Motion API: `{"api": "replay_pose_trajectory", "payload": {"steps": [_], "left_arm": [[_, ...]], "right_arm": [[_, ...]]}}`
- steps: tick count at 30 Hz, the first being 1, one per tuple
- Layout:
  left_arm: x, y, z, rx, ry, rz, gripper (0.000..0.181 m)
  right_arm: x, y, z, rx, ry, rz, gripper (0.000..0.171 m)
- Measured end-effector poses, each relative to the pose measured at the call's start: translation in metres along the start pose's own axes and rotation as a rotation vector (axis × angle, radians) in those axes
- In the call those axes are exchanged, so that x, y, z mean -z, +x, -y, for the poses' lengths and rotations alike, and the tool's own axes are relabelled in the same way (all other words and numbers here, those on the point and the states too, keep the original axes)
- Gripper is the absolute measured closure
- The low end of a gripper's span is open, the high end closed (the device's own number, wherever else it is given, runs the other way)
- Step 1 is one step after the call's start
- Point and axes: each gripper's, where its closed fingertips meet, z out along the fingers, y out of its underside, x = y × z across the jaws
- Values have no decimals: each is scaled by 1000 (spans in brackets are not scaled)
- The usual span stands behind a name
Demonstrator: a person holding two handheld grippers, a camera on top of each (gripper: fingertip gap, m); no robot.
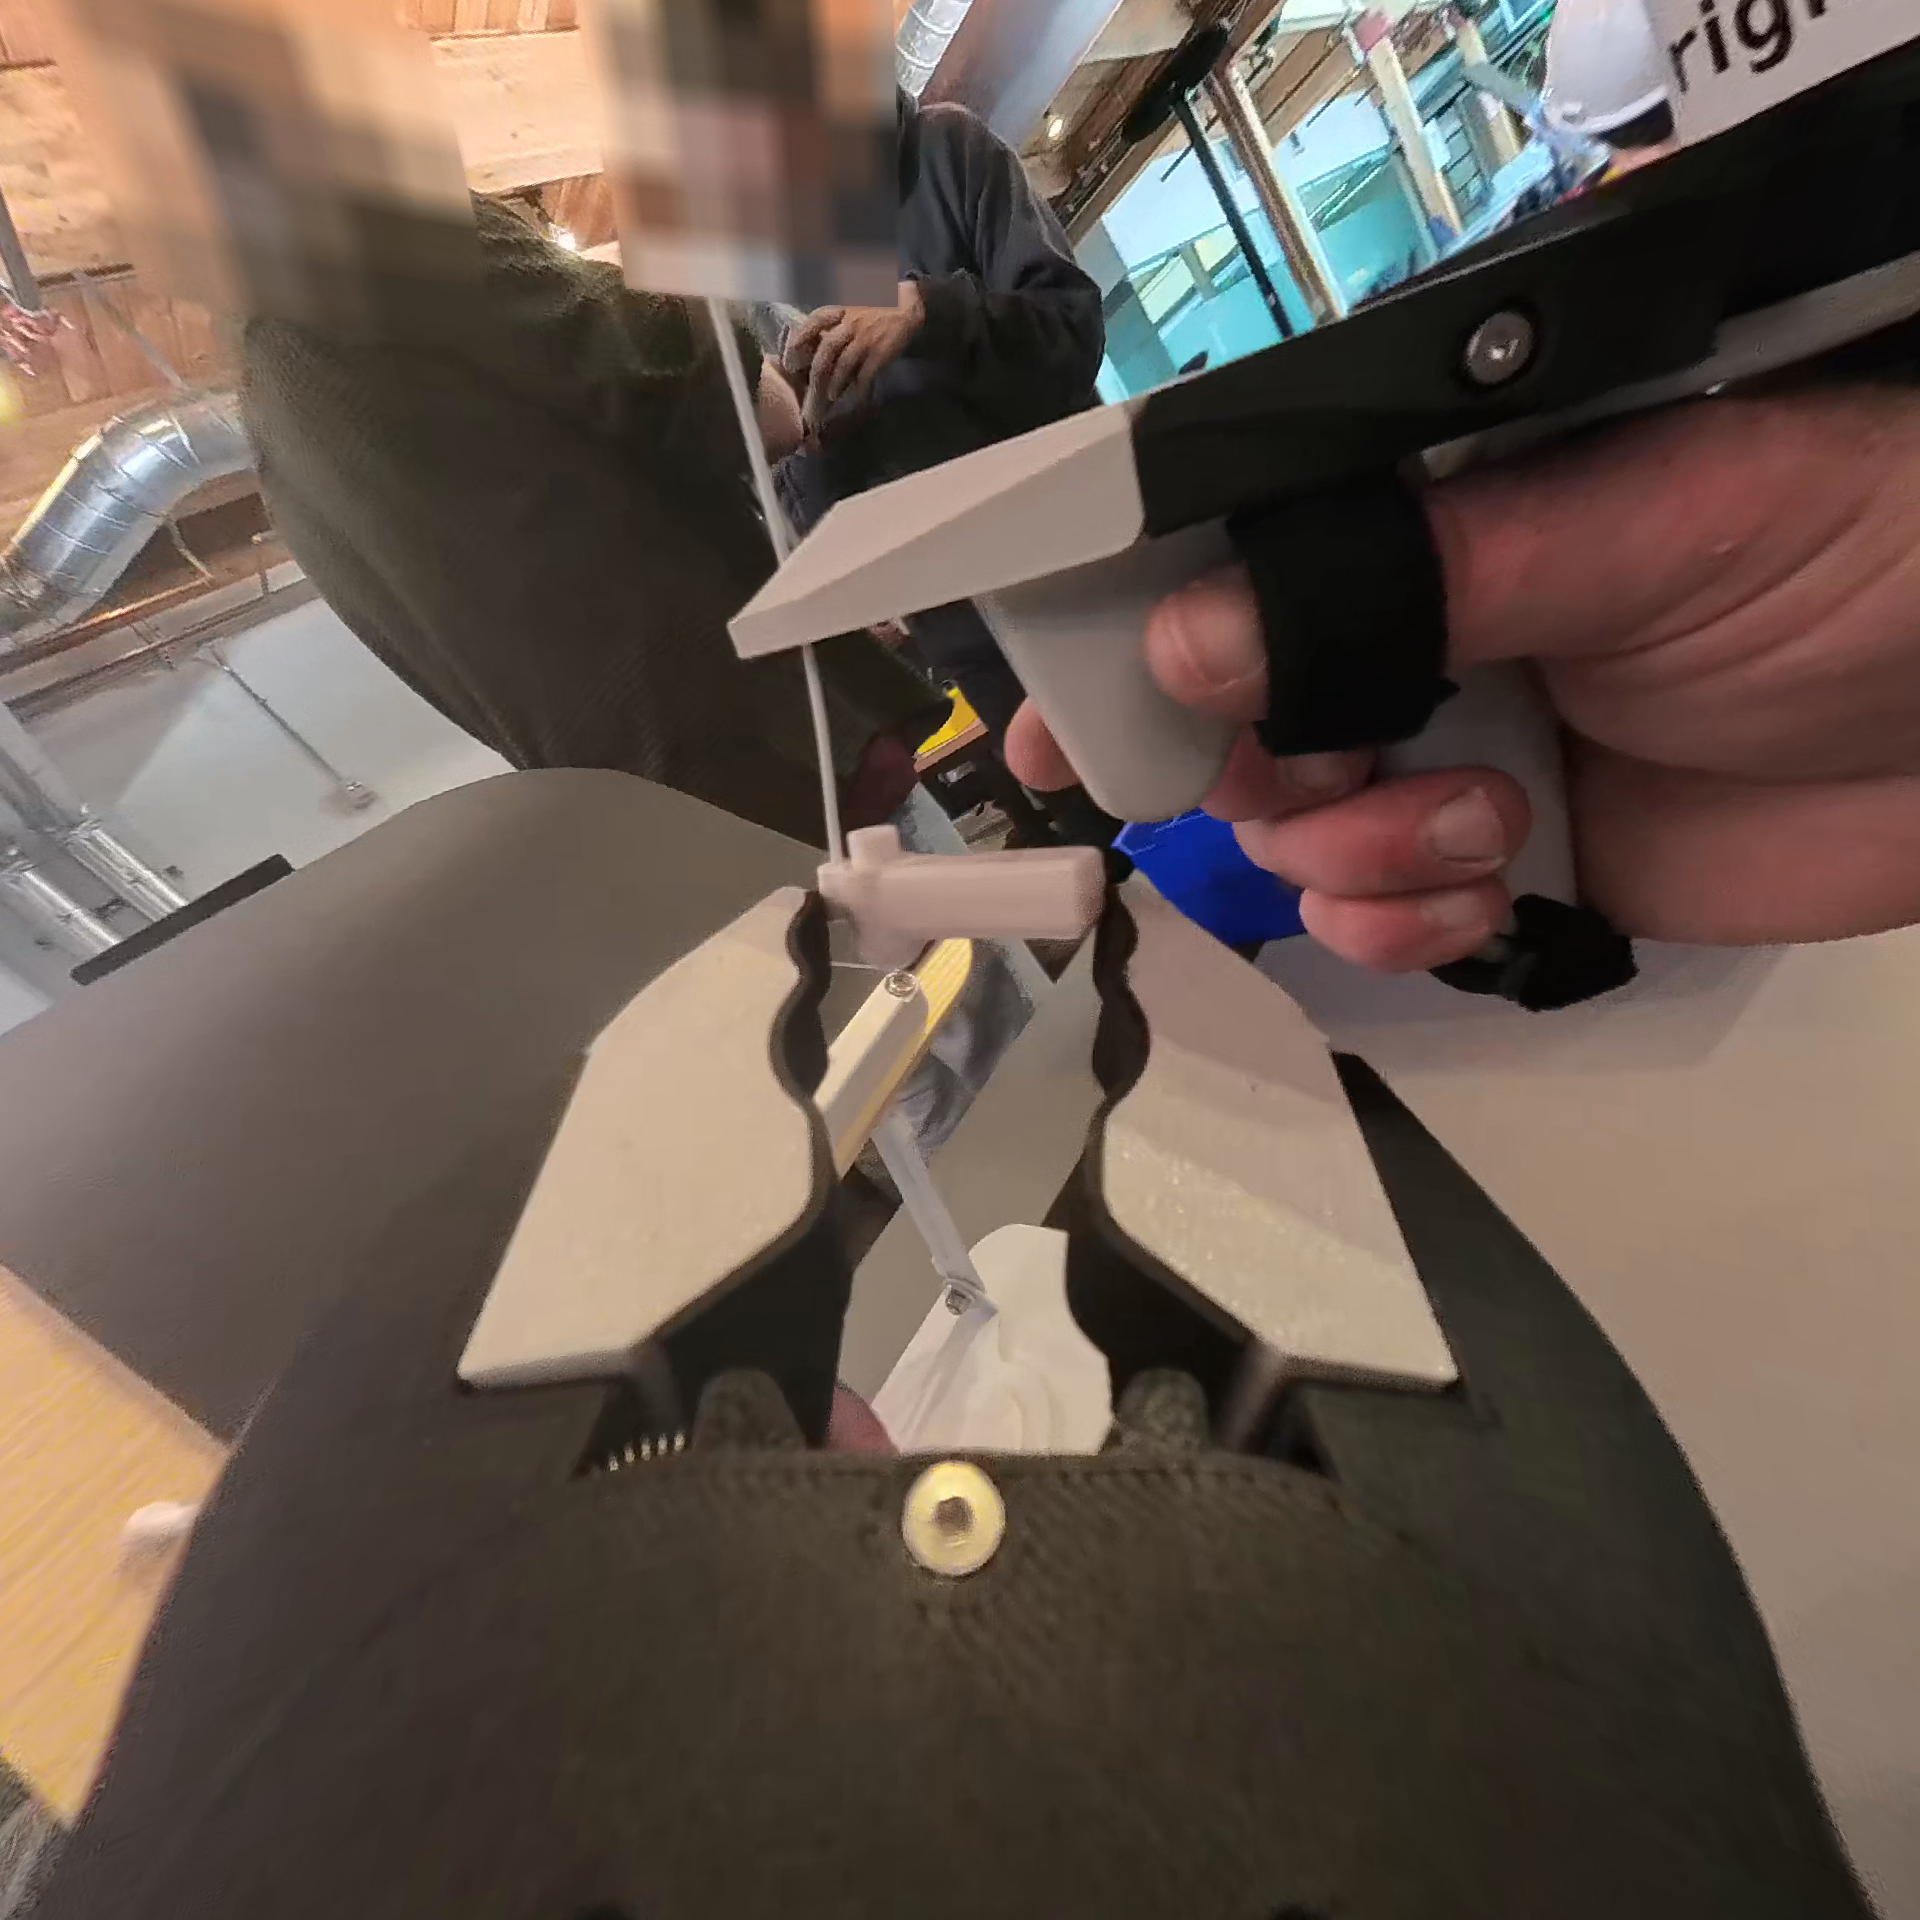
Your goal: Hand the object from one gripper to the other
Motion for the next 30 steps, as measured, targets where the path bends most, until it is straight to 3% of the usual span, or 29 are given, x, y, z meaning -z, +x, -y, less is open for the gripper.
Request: {"api": "replay_pose_trajectory", "payload": {"steps": [13, 21, 26, 30], "left_arm": [[4, 4, 6, 70, 42, -102, 133], [11, 8, 15, 330, 113, -284, 134], [12, -1, 14, 386, 152, -263, 134], [9, -1, 9, 274, 124, -190, 134]], "right_arm": [[2, -1, 1, 94, -42, 59, 171], [9, -1, -3, 255, -142, 146, 171], [12, -6, -7, 263, -203, 199, 171], [11, -8, -10, 264, -235, 196, 171]]}}
